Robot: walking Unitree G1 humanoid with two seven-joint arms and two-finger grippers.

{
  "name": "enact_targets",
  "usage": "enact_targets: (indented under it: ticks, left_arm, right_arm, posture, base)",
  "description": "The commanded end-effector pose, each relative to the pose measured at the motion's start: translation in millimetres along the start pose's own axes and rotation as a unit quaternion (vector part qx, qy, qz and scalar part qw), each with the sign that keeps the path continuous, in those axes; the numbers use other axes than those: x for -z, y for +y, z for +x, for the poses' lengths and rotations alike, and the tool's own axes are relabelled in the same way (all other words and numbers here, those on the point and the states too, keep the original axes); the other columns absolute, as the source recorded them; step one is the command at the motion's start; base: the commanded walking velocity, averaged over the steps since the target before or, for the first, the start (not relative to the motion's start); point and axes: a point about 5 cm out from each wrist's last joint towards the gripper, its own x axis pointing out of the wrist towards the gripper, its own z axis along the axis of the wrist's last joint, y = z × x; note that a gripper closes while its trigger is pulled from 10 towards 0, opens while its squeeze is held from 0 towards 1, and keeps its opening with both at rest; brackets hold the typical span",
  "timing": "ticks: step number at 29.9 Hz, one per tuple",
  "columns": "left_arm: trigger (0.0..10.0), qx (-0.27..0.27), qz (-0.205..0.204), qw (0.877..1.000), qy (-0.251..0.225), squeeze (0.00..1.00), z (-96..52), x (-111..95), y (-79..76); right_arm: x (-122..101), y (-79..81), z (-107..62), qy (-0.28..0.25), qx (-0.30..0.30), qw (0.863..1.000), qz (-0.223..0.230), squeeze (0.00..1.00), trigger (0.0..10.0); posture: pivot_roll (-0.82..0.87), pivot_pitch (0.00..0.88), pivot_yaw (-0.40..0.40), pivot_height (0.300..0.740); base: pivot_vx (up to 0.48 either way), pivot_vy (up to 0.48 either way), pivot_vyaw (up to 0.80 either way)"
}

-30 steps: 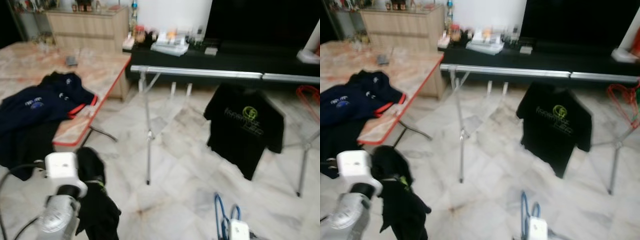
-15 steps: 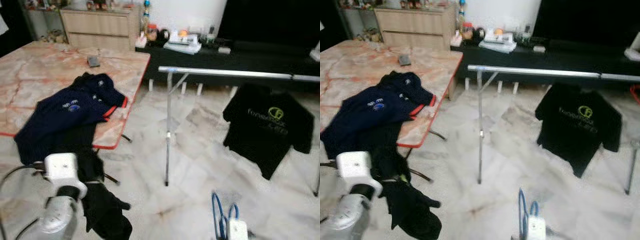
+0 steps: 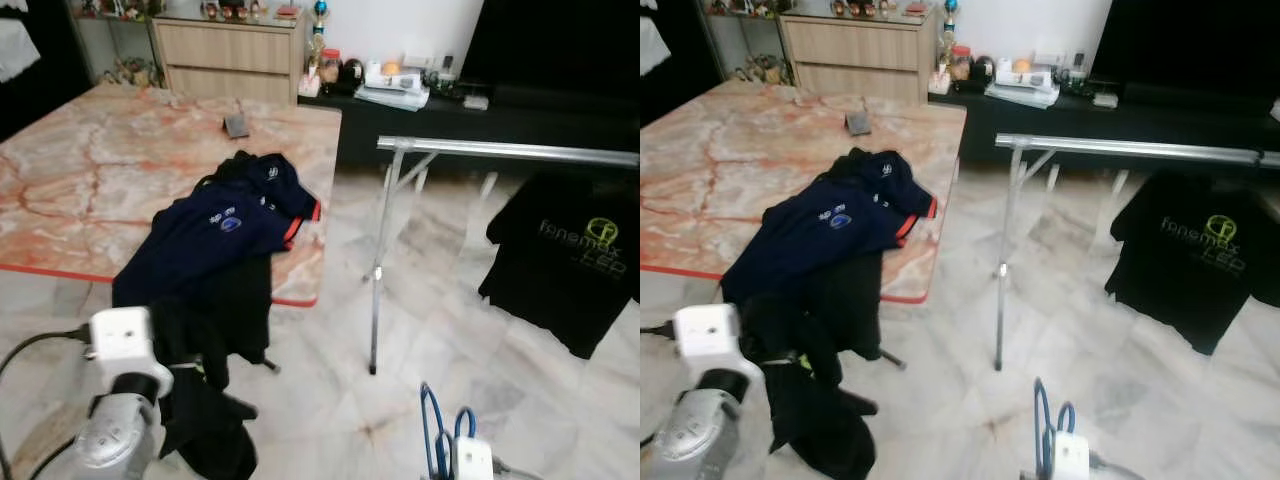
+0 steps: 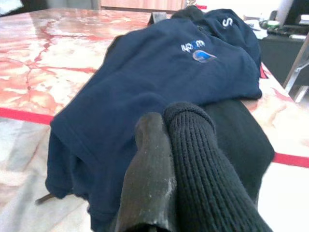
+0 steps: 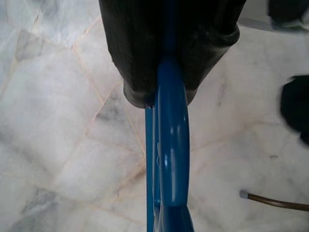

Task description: Hang hanger

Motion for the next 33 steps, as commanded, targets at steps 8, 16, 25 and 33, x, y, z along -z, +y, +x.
enact_targets:
  ticks: [8,16,25,33]
  left_arm:
    - [10.0,0.004,0.009,0.999,-0.032,0.0,2.4,-12.7,1.4]
    - [10.0,0.031,-0.031,0.998,-0.049,0.0,4.7,-22.4,-7.4]
    - [10.0,0.038,-0.031,0.997,-0.054,0.0,6.3,-27.5,-10.0]
    - [10.0,0.038,-0.031,0.997,-0.054,0.0,6.3,-27.5,-10.0]
  right_arm:
    - [-6.7,3.3,1.4,-0.009,-0.005,1.0,0.004,0.0,10.0]
    - [-7.1,3.0,1.5,-0.01,-0.003,1.0,0.006,0.0,10.0]
    - [-7.3,2.5,1.5,-0.01,-0.002,1.0,0.005,0.0,10.0]
    - [-7.3,2.5,1.5,-0.01,-0.002,1.0,0.005,0.0,10.0]
  posture:
    - [0.19,0.007,-0.064,0.74]
    - [0.19,0.021,-0.065,0.74]
    - [0.19,0.027,-0.068,0.74]
    - [0.19,0.027,-0.068,0.74]
  base:
    - [0.0,0.345,0.0]
    - [0.0,0.0,0.0]
    - [0.0,0.0,0.0]
    - [0.0,0.0,0.0]
